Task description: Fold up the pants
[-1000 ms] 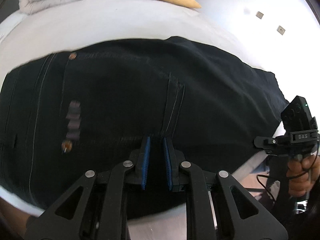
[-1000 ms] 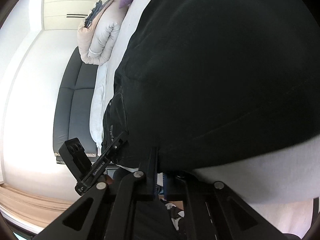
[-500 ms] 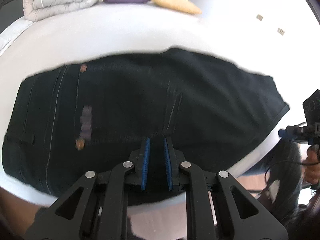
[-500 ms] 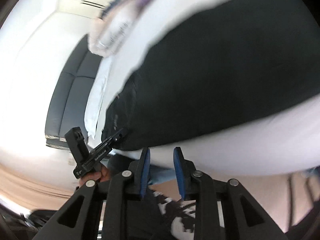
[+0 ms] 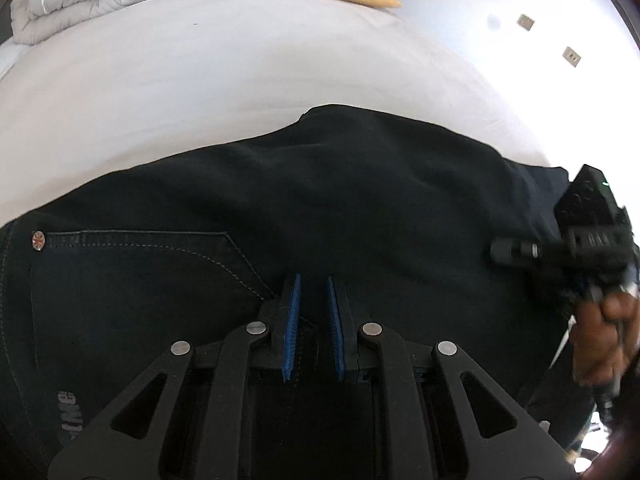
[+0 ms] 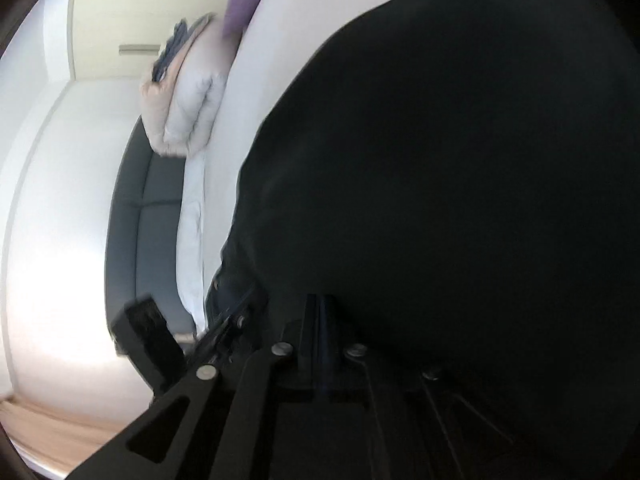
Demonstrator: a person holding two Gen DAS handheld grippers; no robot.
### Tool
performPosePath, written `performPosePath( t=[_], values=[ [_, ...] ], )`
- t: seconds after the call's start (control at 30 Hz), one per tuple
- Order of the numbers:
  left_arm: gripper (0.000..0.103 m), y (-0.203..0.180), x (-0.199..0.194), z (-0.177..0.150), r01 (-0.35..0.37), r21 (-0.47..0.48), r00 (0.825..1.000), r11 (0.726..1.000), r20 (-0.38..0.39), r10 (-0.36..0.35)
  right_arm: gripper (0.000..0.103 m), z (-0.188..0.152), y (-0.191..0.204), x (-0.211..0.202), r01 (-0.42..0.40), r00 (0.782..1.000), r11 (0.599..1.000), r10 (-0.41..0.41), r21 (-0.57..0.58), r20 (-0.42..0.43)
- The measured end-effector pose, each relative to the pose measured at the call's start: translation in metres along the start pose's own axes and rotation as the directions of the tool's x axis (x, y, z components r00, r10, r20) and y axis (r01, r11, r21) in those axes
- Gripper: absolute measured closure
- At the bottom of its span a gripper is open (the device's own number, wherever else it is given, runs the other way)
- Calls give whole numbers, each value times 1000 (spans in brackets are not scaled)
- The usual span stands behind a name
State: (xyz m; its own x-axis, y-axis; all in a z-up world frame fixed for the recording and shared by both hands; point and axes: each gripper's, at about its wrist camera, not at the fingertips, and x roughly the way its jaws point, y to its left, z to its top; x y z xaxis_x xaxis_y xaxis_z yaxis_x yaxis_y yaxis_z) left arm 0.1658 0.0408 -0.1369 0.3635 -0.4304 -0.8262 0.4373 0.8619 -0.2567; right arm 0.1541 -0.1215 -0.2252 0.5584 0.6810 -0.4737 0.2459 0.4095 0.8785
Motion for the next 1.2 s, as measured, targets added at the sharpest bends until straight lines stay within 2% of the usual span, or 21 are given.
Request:
performPosePath(
  t=[0.13,0.23,0.33,0.47,0.57,0.6,0.63,0.67,0.7,0.73,0.77,0.83,0.87,0.9,0.93,1.0,1.03,1.07,1.1,1.17,1.2],
  values=[
    [89,14,-2,-6,45,-31,999,999,9,-45,103,30,-30,-59,15,983,998,-26,61,180],
    [89,15,-3,-8,47,-32,999,998,20,-46,103,52,-63,-117,-2,940,991,-45,137,337],
    [89,14,-4,-12,46,-26,999,999,31,-45,103,68,-84,-173,31,877,985,-109,171,468],
    [89,20,-8,-17,60,-34,997,998,45,-58,103,80,-99,-230,55,815,977,-165,208,556],
    [89,26,-13,-20,92,-69,994,993,67,-88,103,71,-101,-274,79,727,957,-247,280,640],
    [89,29,-17,-21,102,-84,993,991,73,-96,103,60,-105,-291,98,683,934,-315,345,659],
    [89,32,-22,-22,97,-99,993,990,75,-90,103,50,-107,-304,93,658,925,-335,369,674],
    [89,32,-29,-23,62,-109,995,992,80,-54,101,40,-107,-315,92,652,925,-336,369,679],
    [89,30,-36,-22,40,-111,995,993,95,-29,101,29,-95,-319,114,659,937,-320,330,681],
    [89,27,-43,-19,71,-116,991,991,125,-56,101,23,-84,-316,123,671,948,-298,294,679],
    [89,21,-50,-13,154,-133,977,979,171,-130,101,15,-69,-308,116,699,965,-249,237,670],
    [89,5,-55,-4,247,-132,951,960,223,-214,101,-2,-29,-269,49,779,995,-95,91,620],
    [89,-12,-50,2,283,-98,939,954,233,-254,101,-8,-15,-253,28,808,999,-41,31,587],
    [89,-24,-43,5,304,-76,934,950,219,-282,101,-12,5,-224,12,850,999,7,-33,527],
    [89,-35,-32,7,323,-66,932,944,195,-305,101,-15,24,-193,19,890,997,18,-76,457],
    [89,-50,-6,5,346,-75,932,935,141,-333,101,-24,44,-142,-7,937,993,48,-117,346],
    [89,-52,4,3,343,-84,936,935,113,-333,101,-28,49,-120,-18,956,993,51,-116,289],
    [89,-52,18,-4,317,-97,948,944,71,-311,101,-29,45,-102,-18,969,994,43,-104,244],
    [89,-49,24,-9,306,-100,952,947,55,-302,101,-31,38,-88,-20,977,997,37,-81,211],
    [89,-36,20,-19,341,-102,940,935,74,-334,101,-36,17,-72,-3,984,1000,5,-14,176],
    [89,-28,16,-22,335,-109,942,936,72,-328,103,-36,0,-73,-9,983,999,2,36,181]
  ],
)
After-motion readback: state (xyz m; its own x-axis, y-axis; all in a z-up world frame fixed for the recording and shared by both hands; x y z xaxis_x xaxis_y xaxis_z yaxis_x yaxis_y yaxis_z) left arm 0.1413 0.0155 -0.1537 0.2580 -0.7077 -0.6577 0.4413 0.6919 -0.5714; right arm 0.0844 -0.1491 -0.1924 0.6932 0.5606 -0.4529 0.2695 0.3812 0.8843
